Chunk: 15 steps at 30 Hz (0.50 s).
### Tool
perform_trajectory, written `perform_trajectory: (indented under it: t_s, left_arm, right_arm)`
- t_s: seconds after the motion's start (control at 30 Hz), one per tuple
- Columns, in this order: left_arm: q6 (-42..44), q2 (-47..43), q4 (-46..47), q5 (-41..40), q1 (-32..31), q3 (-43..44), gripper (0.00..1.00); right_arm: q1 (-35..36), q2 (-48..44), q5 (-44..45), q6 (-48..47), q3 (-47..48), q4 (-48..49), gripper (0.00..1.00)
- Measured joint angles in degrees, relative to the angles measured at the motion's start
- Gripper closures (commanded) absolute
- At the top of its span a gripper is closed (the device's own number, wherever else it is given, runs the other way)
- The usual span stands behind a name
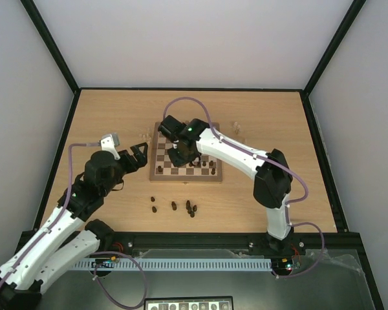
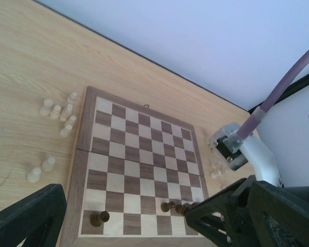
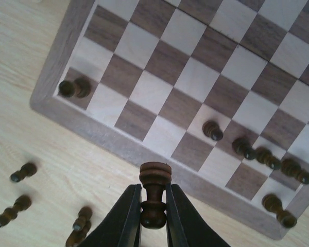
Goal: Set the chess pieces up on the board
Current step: Place the chess piece on the chessboard.
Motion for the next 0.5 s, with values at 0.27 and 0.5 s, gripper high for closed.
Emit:
perform_trajectory:
  t_s: [0.27, 0.5]
  left_arm:
    - [-0.2, -1.5, 3.3, 11.9, 9.1, -4.6, 0.01]
    - [0.0, -3.3, 3.6, 13.3, 9.8, -4.6, 0.0]
  right_arm:
    - [-1.2, 7.4, 1.4, -2.5, 3.4, -0.7, 0.86]
    - [-1.7, 10.3, 1.8, -3.4, 3.5, -0.8, 0.86]
